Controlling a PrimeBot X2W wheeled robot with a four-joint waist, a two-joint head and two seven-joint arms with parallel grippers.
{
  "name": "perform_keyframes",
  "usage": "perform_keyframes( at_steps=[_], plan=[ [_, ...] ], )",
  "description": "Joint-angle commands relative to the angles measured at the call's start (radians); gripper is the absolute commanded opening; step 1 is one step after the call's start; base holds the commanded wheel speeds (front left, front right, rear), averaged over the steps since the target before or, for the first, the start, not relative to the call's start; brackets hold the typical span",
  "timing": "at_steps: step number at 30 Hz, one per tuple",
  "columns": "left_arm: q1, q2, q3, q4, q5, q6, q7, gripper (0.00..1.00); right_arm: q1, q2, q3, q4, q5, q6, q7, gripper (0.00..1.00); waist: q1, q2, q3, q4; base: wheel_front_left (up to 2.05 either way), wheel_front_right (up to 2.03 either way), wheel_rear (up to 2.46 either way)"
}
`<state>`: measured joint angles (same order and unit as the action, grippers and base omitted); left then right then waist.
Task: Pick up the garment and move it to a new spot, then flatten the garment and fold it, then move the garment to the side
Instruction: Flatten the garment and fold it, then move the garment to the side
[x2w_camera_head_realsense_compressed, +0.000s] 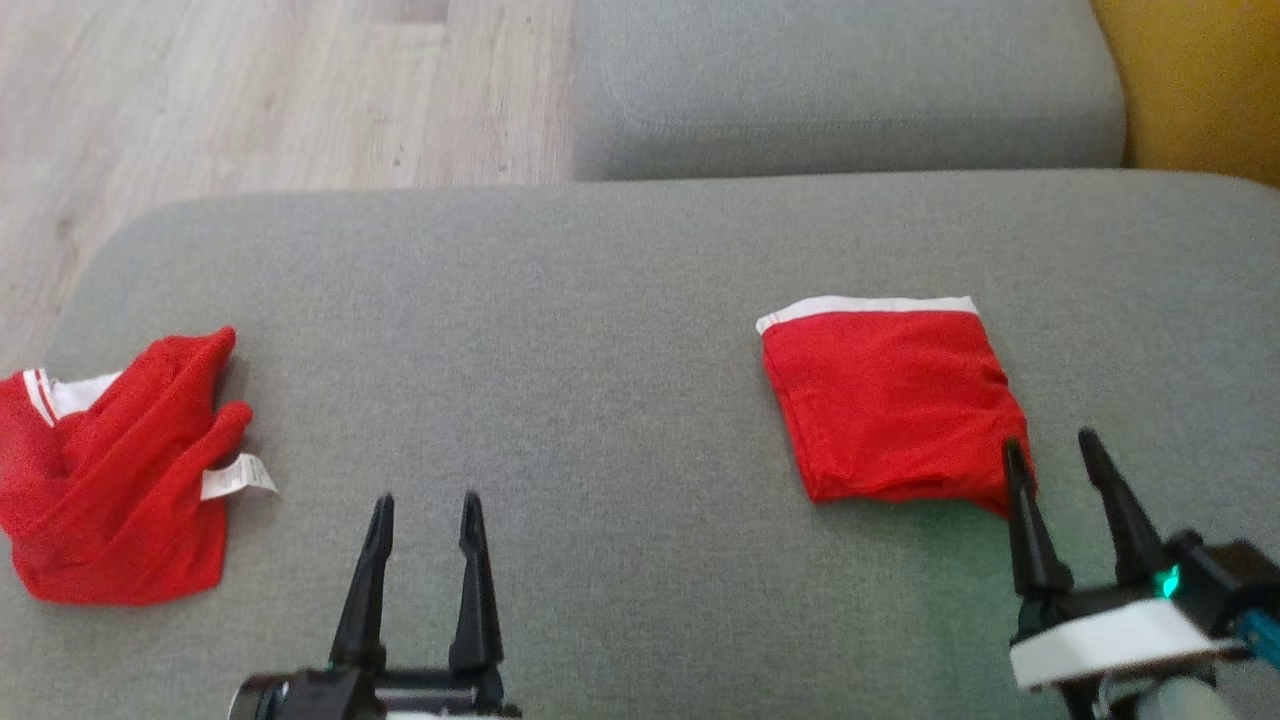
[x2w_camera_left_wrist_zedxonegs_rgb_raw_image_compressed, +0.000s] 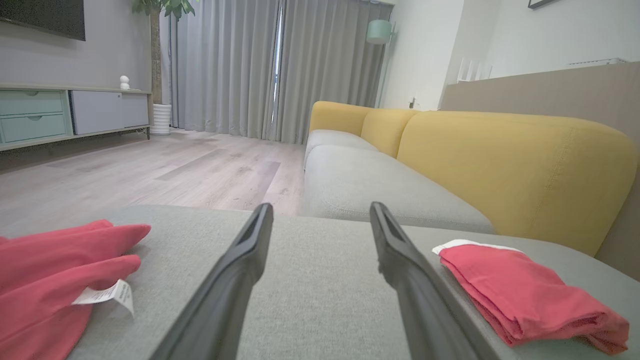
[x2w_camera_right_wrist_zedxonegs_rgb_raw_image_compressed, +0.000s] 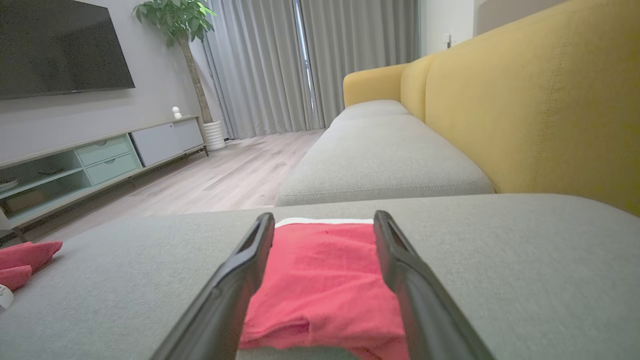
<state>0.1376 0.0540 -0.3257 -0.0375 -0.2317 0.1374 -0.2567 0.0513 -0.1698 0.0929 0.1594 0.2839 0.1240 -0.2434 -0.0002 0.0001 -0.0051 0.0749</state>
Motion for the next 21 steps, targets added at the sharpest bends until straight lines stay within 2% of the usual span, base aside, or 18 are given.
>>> perform_keyframes(
  at_steps=[1,6,9,21],
  plan=[
    [-0.010,-0.004,0.038,-0.033,0.014,0.011,-0.005,1.00,-0.010,-0.008,0.021,-0.026,0.017,0.007,-0.015,1.00,0.0002,-0.0001,-0.025,0.001,0.00,0.00,0.00],
    [0.065,-0.004,0.061,-0.021,0.053,0.020,-0.005,1.00,0.063,0.015,0.034,-0.037,0.007,0.007,-0.018,1.00,0.0002,-0.0001,-0.069,-0.001,0.00,0.00,0.00],
    [0.092,-0.004,0.066,-0.002,0.065,0.010,-0.005,1.00,0.089,0.035,0.036,-0.035,-0.012,0.007,-0.018,1.00,0.0002,-0.0001,-0.087,-0.001,0.00,0.00,0.00],
    [0.111,-0.004,0.079,0.038,0.086,-0.009,-0.005,1.00,0.101,0.053,0.029,-0.027,-0.044,0.007,-0.018,1.00,0.0002,-0.0001,-0.104,-0.011,0.00,0.00,0.00]
  ],
)
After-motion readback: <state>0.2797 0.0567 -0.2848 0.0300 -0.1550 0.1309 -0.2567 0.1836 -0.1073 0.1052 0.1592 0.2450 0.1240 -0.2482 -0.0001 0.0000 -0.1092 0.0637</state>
